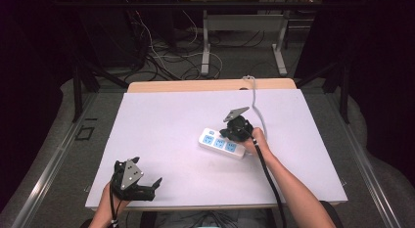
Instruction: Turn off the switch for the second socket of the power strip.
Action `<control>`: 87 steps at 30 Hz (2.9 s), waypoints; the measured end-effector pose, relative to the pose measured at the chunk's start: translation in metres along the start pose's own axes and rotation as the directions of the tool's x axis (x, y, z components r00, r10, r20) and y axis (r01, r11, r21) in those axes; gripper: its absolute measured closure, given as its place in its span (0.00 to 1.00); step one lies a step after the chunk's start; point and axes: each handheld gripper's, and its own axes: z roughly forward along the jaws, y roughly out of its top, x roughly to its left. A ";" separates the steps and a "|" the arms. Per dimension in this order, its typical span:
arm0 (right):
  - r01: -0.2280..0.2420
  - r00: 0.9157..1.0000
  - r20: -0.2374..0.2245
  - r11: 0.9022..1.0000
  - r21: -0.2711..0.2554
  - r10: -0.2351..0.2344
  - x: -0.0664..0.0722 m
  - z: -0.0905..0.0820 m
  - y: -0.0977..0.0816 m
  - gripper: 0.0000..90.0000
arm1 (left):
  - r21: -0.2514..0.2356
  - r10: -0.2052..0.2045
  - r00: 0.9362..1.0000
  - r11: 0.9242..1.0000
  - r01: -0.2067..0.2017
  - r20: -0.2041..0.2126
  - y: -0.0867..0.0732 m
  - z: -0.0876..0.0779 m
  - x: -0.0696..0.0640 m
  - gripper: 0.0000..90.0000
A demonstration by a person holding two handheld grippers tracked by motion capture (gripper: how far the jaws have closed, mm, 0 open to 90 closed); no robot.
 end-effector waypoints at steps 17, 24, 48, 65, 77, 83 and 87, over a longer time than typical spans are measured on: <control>-0.029 1.000 0.010 1.000 -0.012 0.029 0.003 0.002 -0.001 1.00 | -0.003 0.004 1.000 1.000 -0.004 0.004 0.001 0.002 -0.002 0.00; 0.012 1.000 0.013 0.999 -0.034 -0.012 0.010 0.006 0.000 1.00 | 0.003 0.008 1.000 1.000 -0.008 0.004 0.001 0.001 -0.001 0.00; 0.016 0.998 0.058 1.000 -0.026 -0.014 0.009 0.004 -0.002 1.00 | 0.000 0.005 1.000 1.000 -0.005 0.008 0.001 0.003 -0.002 0.00; 0.003 0.999 0.038 1.000 -0.020 -0.002 0.007 0.003 -0.004 1.00 | -0.002 0.006 1.000 1.000 -0.006 0.004 0.001 0.002 -0.002 0.00; -0.003 0.999 0.051 0.999 -0.044 0.005 0.008 0.005 -0.005 1.00 | 0.000 0.007 1.000 1.000 -0.007 0.005 0.001 0.003 -0.002 0.00; -0.001 0.999 0.049 0.999 -0.042 0.003 0.007 0.005 -0.005 1.00 | 0.001 0.006 1.000 1.000 -0.006 0.005 0.001 0.003 -0.003 0.00; -0.005 0.999 0.048 0.999 -0.043 0.007 0.007 0.005 -0.005 1.00 | 0.000 0.005 1.000 1.000 -0.005 0.004 0.001 0.003 -0.003 0.00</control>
